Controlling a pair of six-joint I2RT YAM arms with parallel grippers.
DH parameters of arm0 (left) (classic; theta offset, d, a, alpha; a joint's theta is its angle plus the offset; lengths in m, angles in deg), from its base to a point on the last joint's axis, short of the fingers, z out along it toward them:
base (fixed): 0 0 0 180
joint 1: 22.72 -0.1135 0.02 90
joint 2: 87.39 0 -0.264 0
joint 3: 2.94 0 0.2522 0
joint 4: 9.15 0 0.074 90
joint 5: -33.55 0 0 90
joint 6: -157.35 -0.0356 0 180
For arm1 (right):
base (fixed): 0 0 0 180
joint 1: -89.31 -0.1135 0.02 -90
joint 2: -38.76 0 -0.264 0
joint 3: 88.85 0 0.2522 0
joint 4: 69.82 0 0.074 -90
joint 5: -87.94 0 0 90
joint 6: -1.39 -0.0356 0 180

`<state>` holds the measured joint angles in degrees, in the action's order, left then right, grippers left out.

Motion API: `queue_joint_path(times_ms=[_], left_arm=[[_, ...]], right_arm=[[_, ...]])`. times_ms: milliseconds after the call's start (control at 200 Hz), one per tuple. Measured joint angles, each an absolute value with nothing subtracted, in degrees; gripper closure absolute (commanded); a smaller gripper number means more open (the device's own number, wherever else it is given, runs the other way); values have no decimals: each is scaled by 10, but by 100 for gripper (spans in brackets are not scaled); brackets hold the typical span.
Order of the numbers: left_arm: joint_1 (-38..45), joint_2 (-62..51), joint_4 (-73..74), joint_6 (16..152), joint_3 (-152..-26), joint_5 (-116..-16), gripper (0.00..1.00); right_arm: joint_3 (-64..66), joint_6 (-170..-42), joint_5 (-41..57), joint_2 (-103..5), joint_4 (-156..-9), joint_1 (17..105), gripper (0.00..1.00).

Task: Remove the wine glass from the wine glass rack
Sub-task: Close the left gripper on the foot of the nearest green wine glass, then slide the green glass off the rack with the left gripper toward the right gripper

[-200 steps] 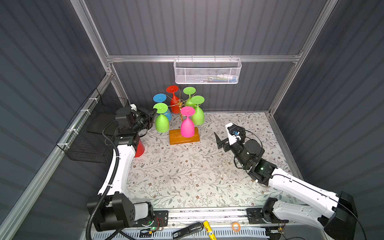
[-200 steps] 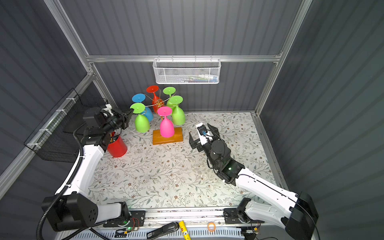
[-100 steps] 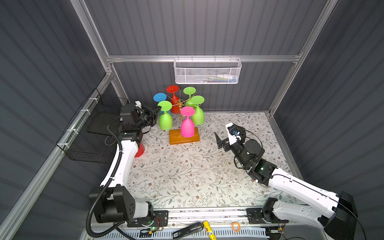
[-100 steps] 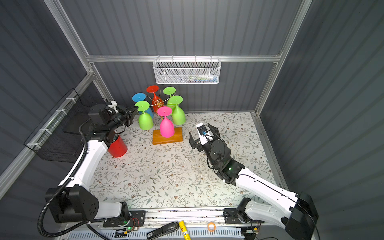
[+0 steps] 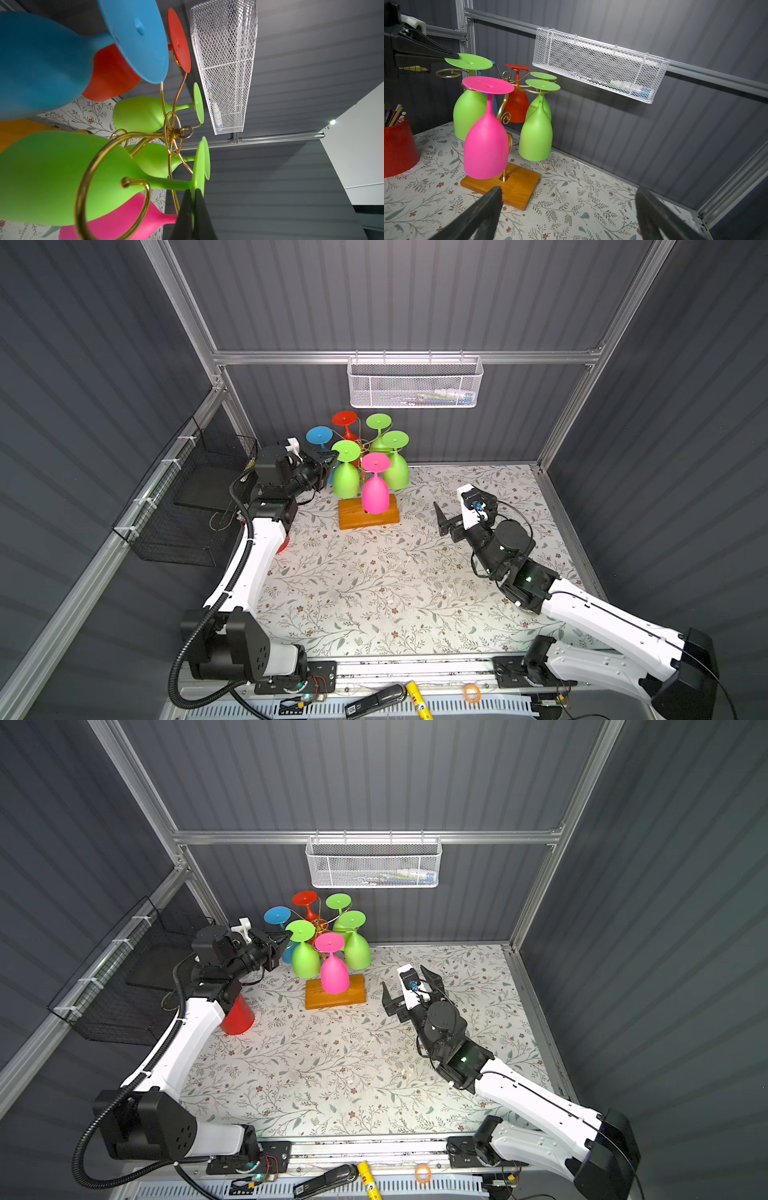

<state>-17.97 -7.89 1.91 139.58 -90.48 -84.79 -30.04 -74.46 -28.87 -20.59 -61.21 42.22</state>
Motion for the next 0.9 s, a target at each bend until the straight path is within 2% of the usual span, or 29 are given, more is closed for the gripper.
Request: queue_joint_path(times_ms=[545, 895], left_arm=[[-180, -190, 39, 1383, -834, -849, 100], [-180, -267, 75, 1380, -790, -856, 100]], right_arm=[[-292, -784, -300, -206, -658, 422, 1], [-279, -846, -300, -189, -742, 423, 1]])
